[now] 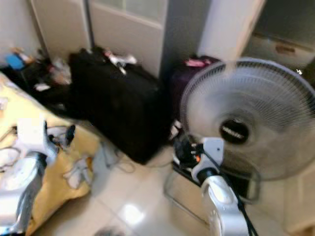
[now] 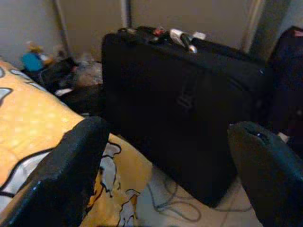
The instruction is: Clean up the room
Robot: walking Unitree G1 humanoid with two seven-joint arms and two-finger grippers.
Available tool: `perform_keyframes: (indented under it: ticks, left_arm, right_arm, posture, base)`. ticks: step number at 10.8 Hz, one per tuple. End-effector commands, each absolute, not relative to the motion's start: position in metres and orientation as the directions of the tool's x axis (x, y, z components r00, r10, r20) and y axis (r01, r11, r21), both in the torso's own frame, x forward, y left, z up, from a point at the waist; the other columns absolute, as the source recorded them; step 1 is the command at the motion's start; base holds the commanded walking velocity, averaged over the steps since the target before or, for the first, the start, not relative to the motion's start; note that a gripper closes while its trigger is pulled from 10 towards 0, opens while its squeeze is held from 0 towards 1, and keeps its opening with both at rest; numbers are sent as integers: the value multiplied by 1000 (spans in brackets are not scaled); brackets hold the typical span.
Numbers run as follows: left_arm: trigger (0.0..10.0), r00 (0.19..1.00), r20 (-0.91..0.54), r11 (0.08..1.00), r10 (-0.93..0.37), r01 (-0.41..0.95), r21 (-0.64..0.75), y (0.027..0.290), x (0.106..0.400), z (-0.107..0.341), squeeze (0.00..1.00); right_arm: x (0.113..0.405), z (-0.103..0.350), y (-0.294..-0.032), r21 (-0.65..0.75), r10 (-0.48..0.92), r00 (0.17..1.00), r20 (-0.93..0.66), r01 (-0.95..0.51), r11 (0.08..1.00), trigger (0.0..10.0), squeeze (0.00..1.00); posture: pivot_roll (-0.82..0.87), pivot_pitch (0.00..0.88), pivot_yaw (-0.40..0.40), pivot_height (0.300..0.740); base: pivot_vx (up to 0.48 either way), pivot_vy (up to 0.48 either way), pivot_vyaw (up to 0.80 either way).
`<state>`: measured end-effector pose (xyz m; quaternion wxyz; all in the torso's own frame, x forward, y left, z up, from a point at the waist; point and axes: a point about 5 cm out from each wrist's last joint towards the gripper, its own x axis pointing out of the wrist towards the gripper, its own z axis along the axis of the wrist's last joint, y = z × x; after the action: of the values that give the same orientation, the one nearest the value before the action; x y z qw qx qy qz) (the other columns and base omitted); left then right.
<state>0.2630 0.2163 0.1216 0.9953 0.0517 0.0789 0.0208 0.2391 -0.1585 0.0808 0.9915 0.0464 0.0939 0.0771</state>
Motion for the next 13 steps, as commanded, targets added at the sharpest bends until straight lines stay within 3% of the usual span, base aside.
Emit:
perform_keyframes:
  ticks: [1, 4, 5, 6, 8, 10, 13]
  left_arm:
    - [10000, 984, -176, 995, 37, -20, 98, 211, 261, 116, 0]
    - [10000, 986, -165, 981, 0, 32, 191, 206, 257, 119, 0]
    - [10000, 985, -172, 981, -14, 47, 190, 202, 255, 117, 0]
    - [10000, 984, -177, 980, -19, 53, 190, 201, 255, 117, 0]
    - [10000, 985, -172, 985, -23, 51, 164, 198, 260, 119, 0]
    - [10000, 983, -182, 985, -26, 56, 163, 194, 260, 115, 0]
    - [10000, 984, -177, 984, -24, 55, 169, 195, 264, 118, 0]
  right_arm:
    - [238, 81, -155, 50, 163, 973, -165, -156, 986, 10000, 1000]
    - [237, 69, -169, 105, 49, 971, -236, -24, 994, 10000, 1000]
    - [239, 68, -175, 36, -20, 971, -238, 30, 999, 10000, 1000]
    - [243, 67, -177, 102, -40, 963, -268, 69, 992, 10000, 1000]
    - [250, 70, -181, -23, -93, 957, -274, 91, 996, 10000, 1000]
    - [252, 72, -178, 92, 6, 958, -285, 21, 996, 10000, 1000]
    - [255, 74, -174, 116, 15, 964, -266, 16, 993, 10000, 1000]
  posture:
    - [49, 0, -85, 740]
    - [73, 0, -85, 740]
    - [78, 0, -91, 740]
    - [65, 0, -84, 740]
    - [39, 0, -60, 740]
    - [39, 0, -65, 740]
    - [45, 0, -57, 740]
  base:
    - [0, 0, 788]
    - [0, 0, 794]
    - [0, 0, 800]
    - [0, 0, 0]
    - [0, 144, 0]
    - [0, 302, 0]
    - [0, 346, 706]
